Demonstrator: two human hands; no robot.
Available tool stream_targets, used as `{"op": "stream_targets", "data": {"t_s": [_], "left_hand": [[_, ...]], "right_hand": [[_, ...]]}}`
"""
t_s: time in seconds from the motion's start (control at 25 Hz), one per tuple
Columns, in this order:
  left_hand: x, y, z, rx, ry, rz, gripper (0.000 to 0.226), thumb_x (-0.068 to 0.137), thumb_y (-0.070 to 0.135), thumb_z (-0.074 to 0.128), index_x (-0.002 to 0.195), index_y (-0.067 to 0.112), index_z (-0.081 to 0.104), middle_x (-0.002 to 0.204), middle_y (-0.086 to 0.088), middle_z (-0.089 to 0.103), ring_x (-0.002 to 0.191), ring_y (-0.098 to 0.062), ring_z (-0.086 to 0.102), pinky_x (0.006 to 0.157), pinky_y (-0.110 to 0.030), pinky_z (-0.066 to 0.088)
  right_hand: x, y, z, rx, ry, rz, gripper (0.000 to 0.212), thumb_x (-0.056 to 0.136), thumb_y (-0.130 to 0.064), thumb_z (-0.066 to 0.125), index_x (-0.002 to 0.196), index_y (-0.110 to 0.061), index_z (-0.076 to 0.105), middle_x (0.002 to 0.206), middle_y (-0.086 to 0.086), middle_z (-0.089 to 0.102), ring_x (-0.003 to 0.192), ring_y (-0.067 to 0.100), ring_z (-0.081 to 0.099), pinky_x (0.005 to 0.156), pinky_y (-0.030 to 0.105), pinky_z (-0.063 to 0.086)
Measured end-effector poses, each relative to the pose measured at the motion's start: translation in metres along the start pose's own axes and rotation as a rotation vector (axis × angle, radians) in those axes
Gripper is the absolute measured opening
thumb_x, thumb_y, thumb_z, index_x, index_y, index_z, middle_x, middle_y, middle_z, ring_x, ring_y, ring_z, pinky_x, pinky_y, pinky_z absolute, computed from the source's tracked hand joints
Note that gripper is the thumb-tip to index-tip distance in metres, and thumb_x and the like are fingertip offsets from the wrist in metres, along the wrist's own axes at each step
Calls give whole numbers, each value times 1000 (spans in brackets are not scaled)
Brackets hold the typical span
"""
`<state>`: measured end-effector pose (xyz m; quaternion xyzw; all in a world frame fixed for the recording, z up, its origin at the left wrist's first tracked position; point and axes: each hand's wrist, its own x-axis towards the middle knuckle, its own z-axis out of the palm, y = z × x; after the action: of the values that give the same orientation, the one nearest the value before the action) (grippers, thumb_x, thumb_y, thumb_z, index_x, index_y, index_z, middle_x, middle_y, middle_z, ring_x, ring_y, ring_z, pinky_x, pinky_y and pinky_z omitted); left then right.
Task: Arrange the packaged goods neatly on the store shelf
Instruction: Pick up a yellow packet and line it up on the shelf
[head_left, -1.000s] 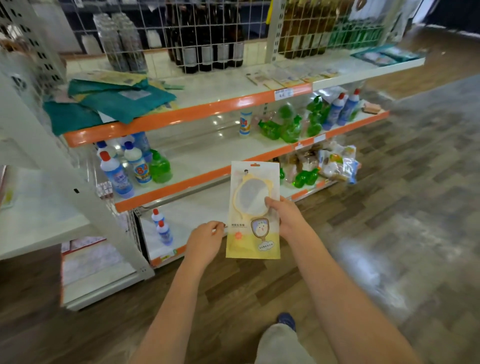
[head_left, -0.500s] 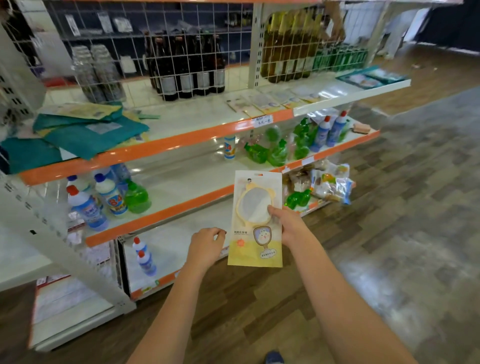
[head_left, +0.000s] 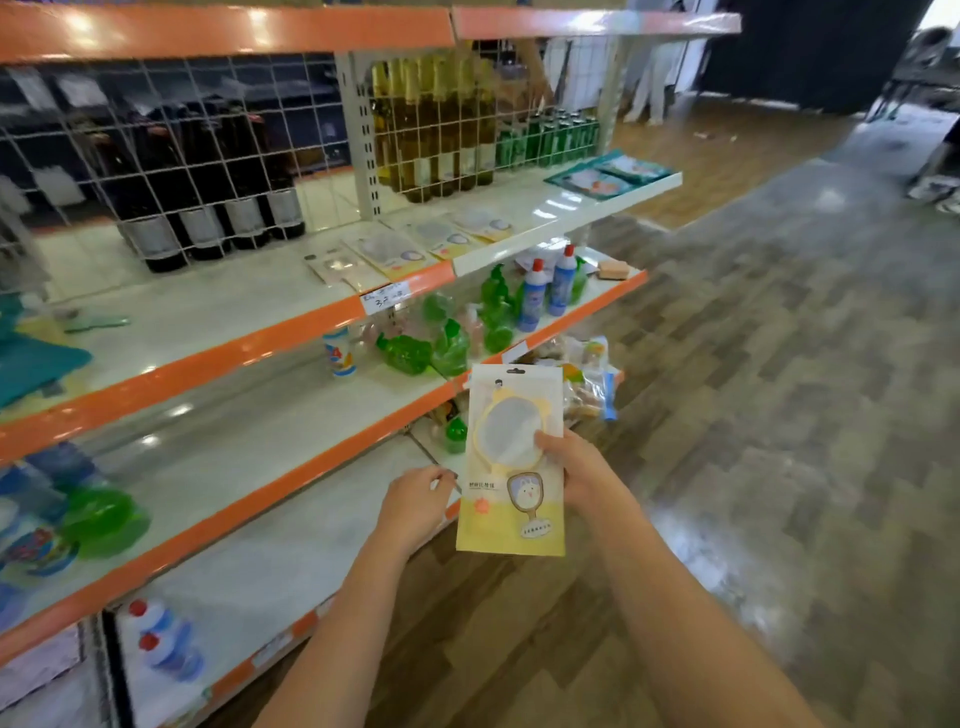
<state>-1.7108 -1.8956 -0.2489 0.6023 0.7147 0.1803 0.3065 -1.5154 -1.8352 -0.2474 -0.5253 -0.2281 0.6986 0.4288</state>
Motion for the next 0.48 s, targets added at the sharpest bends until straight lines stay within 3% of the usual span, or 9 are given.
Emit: {"op": "stream_targets", "data": {"t_s": [0.16, 0.32, 0.4, 0.48], "left_hand": [[53, 37, 2, -14, -86, 46, 35, 100, 34, 34, 119, 24, 62, 117, -3, 64, 106, -22, 58, 76, -30, 42], [113, 83, 2, 4, -148, 136, 35, 101, 33, 34, 113, 15, 62, 80, -2, 59, 72, -18, 53, 56, -29, 33], [145, 105, 2, 1, -168, 185, 35, 101, 33, 35, 111, 13, 62, 85, -4, 62, 70, -18, 53, 57, -30, 34], [172, 128, 6, -6, -196, 249, 36, 101, 31, 35, 113, 12, 63, 102, -8, 65, 84, -24, 59, 65, -31, 38]], "right_hand": [[30, -29, -24, 48, 100, -28, 39, 89, -5, 58, 127, -6, 53, 122, 25, 60, 108, 46, 58, 88, 60, 48], [63, -71, -41, 83, 187, -108, 44, 85, -9, 63, 128, -3, 53, 118, 25, 62, 103, 46, 62, 79, 55, 53], [77, -94, -51, 108, 210, -154, 42, 87, -7, 61, 128, -2, 53, 120, 27, 60, 105, 47, 60, 81, 56, 52], [87, -114, -64, 125, 251, -196, 38, 88, -6, 60, 125, -1, 54, 117, 27, 61, 102, 46, 61, 79, 55, 53]]}}
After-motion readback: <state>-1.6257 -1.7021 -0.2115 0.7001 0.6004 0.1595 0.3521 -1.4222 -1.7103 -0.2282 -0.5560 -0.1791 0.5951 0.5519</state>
